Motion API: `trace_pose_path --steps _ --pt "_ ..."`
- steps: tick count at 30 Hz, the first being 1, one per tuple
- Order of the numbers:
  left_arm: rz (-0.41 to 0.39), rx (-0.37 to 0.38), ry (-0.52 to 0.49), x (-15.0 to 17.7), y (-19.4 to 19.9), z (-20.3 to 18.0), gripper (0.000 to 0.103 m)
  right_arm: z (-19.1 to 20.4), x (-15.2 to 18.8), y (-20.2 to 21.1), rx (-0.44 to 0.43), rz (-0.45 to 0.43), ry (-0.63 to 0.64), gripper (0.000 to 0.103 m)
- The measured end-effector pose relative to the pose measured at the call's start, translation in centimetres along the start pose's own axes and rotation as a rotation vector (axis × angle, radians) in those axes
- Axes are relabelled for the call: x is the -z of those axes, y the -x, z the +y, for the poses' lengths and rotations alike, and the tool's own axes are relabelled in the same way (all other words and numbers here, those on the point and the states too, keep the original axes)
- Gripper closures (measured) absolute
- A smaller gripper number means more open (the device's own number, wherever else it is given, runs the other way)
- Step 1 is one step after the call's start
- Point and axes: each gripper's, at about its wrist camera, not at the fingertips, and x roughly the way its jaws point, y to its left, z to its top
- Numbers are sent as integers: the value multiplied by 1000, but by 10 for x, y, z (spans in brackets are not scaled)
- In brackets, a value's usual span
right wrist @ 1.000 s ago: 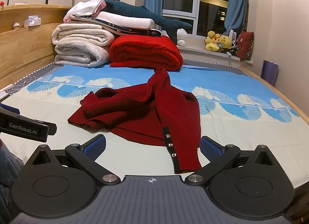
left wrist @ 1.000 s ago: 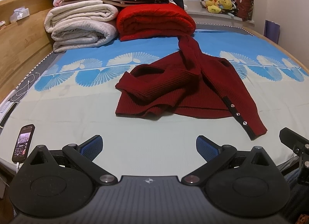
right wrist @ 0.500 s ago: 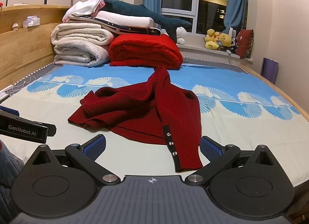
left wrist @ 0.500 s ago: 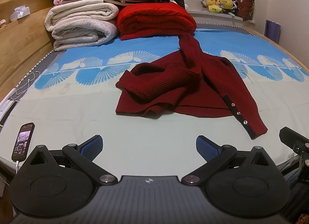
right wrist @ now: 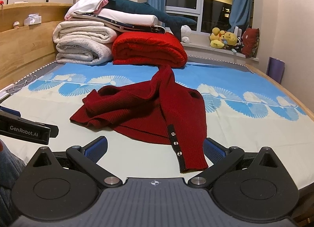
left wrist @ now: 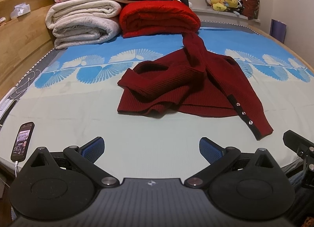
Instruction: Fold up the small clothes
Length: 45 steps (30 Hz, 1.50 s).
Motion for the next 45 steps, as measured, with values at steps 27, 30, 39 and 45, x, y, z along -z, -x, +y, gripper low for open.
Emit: trace_pose_path --steps 27,30,39,45 --pt "7 67 -147 -96 -179 -14 0 -53 -28 -204 51 243 -119 1" --pt "11 98 -161 -123 -232 -23 0 -65 -30 -261 76 316 -105 1" --pt "61 137 -187 -173 -317 -26 85 -88 -51 -328 44 329 5 86" --pt "-51 -144 145 -284 -353 101 85 -201 -130 -344 345 138 -100 87"
